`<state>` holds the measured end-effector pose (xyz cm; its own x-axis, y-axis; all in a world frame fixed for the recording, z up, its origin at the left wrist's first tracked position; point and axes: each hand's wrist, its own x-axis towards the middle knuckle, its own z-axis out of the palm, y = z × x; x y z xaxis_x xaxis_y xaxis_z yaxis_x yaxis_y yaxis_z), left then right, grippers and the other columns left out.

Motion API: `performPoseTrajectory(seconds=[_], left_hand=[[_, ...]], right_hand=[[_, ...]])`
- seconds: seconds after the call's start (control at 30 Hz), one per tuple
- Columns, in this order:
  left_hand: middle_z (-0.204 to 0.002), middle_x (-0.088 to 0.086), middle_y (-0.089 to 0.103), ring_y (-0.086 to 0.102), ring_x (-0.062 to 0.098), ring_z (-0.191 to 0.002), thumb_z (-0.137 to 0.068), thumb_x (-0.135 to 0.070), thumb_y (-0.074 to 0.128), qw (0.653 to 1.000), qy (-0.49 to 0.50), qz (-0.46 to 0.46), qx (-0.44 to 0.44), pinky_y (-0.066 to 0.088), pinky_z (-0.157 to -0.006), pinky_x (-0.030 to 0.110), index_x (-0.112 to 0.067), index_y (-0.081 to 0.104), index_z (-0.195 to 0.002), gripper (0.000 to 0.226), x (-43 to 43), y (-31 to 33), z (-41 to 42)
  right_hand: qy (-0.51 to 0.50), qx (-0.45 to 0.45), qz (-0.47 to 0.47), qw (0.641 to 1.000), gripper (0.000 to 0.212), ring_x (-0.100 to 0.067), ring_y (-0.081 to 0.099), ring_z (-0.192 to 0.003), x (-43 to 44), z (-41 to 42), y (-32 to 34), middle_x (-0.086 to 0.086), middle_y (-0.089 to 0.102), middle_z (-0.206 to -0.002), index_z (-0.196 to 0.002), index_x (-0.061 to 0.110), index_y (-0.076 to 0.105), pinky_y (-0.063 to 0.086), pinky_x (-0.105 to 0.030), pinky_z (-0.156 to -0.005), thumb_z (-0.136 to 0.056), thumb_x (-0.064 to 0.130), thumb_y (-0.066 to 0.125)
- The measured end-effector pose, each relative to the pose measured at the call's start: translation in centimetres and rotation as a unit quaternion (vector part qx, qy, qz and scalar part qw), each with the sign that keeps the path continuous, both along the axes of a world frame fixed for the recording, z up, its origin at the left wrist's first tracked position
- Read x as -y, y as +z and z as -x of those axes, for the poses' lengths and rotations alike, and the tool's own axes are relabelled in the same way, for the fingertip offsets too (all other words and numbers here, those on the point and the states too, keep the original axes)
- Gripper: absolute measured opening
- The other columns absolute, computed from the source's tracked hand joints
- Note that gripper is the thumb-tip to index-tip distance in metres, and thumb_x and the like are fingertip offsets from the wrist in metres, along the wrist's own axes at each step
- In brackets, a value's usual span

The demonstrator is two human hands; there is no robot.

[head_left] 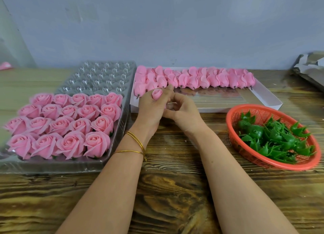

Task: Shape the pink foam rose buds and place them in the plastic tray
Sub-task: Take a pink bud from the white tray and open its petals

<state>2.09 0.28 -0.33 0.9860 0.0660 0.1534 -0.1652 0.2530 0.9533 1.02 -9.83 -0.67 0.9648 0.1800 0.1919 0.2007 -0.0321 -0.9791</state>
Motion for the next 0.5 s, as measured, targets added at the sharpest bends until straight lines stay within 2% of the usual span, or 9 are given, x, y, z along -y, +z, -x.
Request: performPoseTrajectory(seconds=[0.1,0.17,0.23,0.33,0.4,0.5], left_hand=[[-0.078,0.006,0.071,0.070,0.015,-0.078,-0.089,-0.020,0.068,1.000,-0.007,0.001,0.014,0.057,-0.067,0.030,-0.013,0.071,-0.073,0.017,-0.09,-0.21,-0.14],[-0.078,0.004,0.073,0.071,0.014,-0.079,-0.088,-0.017,0.068,1.000,-0.010,0.001,0.020,0.056,-0.065,0.026,-0.017,0.073,-0.072,0.017,-0.12,-0.32,-0.18],[-0.079,0.003,0.074,0.072,0.014,-0.081,-0.088,-0.017,0.068,1.000,-0.012,-0.003,0.026,0.056,-0.066,0.027,-0.019,0.075,-0.069,0.020,-0.10,-0.38,-0.25],[-0.077,0.002,0.074,0.071,0.015,-0.078,-0.089,-0.018,0.068,1.000,0.001,-0.011,0.026,0.057,-0.066,0.029,-0.020,0.075,-0.068,0.023,0.01,-0.35,-0.31],[-0.077,0.007,0.073,0.070,0.023,-0.078,-0.088,-0.022,0.069,0.999,0.026,-0.035,0.033,0.059,-0.071,0.040,-0.020,0.074,-0.069,0.020,-0.01,-0.38,-0.33],[-0.083,0.018,0.071,0.068,0.035,-0.083,-0.089,-0.032,0.067,0.990,0.053,-0.116,0.065,0.057,-0.077,0.053,-0.012,0.073,-0.077,0.024,-0.21,-0.32,-0.21]], right_hand=[[0.012,-0.008,-0.019,1.000,0.032,-0.029,0.065,-0.089,0.18,0.20,0.12,-0.015,0.070,-0.095,-0.112,0.003,0.064,0.052,-0.040,-0.093,-0.082,-0.009,0.068],[0.022,-0.014,-0.028,0.999,0.034,-0.040,0.064,-0.105,0.24,0.23,0.09,-0.025,0.068,-0.109,-0.116,0.005,0.064,0.049,-0.046,-0.100,-0.084,-0.009,0.065],[0.024,-0.017,-0.031,0.999,0.035,-0.038,0.064,-0.107,0.23,0.18,0.03,-0.028,0.067,-0.114,-0.119,0.001,0.063,0.048,-0.048,-0.102,-0.085,-0.010,0.064],[0.014,-0.016,-0.031,0.999,0.035,-0.025,0.066,-0.096,0.05,0.23,0.11,-0.018,0.071,-0.101,-0.112,0.001,0.067,0.052,-0.043,-0.098,-0.078,-0.008,0.067],[-0.006,-0.023,-0.036,0.999,0.033,-0.018,0.066,-0.085,-0.12,0.24,0.28,-0.003,0.071,-0.083,-0.098,0.009,0.070,0.054,-0.035,-0.086,-0.067,-0.001,0.065],[-0.067,-0.045,-0.078,0.994,0.024,-0.020,0.062,-0.078,-0.09,-0.04,0.58,-0.006,0.065,-0.077,-0.084,0.013,0.064,0.055,-0.043,-0.077,-0.061,0.009,0.058]])
